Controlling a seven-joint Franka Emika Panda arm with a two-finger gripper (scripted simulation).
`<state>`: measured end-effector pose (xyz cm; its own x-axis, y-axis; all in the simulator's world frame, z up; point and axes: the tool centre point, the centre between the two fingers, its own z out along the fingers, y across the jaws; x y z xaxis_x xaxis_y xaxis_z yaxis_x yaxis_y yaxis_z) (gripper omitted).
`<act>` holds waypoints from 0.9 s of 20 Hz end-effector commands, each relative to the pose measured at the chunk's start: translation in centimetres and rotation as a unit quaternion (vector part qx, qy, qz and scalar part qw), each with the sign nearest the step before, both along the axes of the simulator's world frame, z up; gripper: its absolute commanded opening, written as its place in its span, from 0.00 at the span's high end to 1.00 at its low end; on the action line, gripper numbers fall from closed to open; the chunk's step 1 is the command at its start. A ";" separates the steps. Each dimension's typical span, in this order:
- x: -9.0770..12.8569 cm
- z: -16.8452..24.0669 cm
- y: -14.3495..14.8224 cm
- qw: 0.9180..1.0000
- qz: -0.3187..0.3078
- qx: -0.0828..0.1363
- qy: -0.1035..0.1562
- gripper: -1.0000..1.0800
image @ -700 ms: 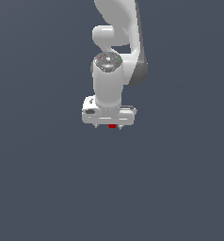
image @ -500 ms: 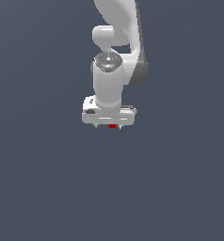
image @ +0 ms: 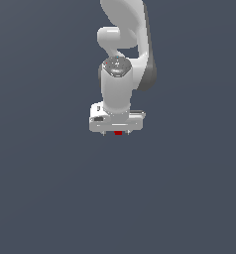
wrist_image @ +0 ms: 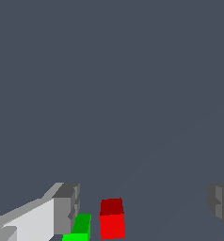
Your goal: Stack the red cube on top of the green cube.
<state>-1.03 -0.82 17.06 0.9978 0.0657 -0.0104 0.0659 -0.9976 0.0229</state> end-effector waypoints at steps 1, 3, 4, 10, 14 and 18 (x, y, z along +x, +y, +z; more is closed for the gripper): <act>-0.3 -0.3 0.3 1.000 0.024 0.000 0.000 0.04; -0.6 -0.6 0.7 0.999 0.048 0.001 0.000 0.04; -0.7 -0.8 0.8 0.998 0.061 0.001 0.000 0.04; -2.0 -1.8 1.8 0.989 0.149 0.002 0.001 0.04; -2.9 -2.6 2.4 0.978 0.208 0.003 0.001 0.04; -3.9 -3.3 2.8 0.964 0.265 0.004 0.002 0.04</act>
<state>-4.51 1.86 14.05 0.8493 0.5278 -0.0115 0.5280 -0.8491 0.0146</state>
